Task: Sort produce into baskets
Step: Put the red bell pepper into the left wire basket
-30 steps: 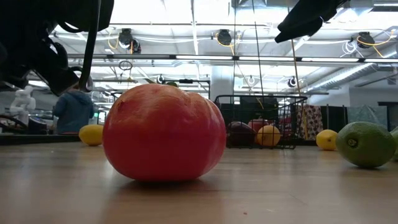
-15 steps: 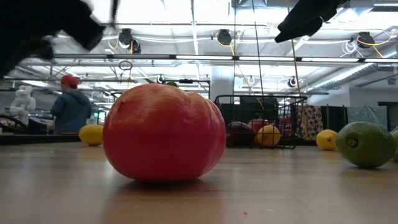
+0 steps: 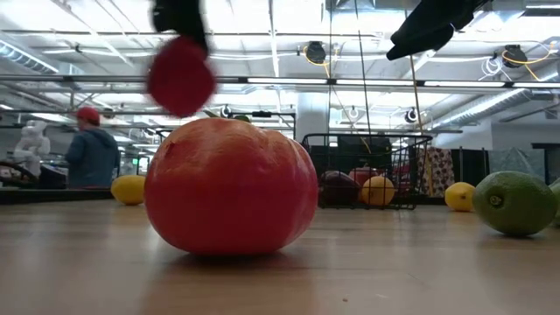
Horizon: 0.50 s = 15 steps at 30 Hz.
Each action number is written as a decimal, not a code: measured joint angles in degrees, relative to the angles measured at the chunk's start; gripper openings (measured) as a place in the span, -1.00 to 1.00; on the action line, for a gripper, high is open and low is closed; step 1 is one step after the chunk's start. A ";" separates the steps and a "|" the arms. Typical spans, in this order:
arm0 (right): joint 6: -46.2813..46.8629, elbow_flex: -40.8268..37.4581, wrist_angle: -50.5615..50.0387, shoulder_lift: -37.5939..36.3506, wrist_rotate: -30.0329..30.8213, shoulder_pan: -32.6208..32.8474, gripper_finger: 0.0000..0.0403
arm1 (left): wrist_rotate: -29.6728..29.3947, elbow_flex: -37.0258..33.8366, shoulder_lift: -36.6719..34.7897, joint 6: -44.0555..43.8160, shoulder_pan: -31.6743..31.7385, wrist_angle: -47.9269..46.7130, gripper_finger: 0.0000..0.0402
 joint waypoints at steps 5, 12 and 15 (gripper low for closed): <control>-0.26 0.00 0.00 0.00 0.00 0.00 0.55 | -7.23 0.93 0.02 11.44 3.10 12.50 -0.84; 0.72 0.00 -0.11 0.00 -0.02 0.02 0.55 | -13.31 0.96 0.02 30.48 7.18 30.67 -0.84; 1.53 0.00 -1.05 0.00 -0.07 0.02 0.55 | -13.47 0.96 0.02 36.35 9.49 35.93 -0.84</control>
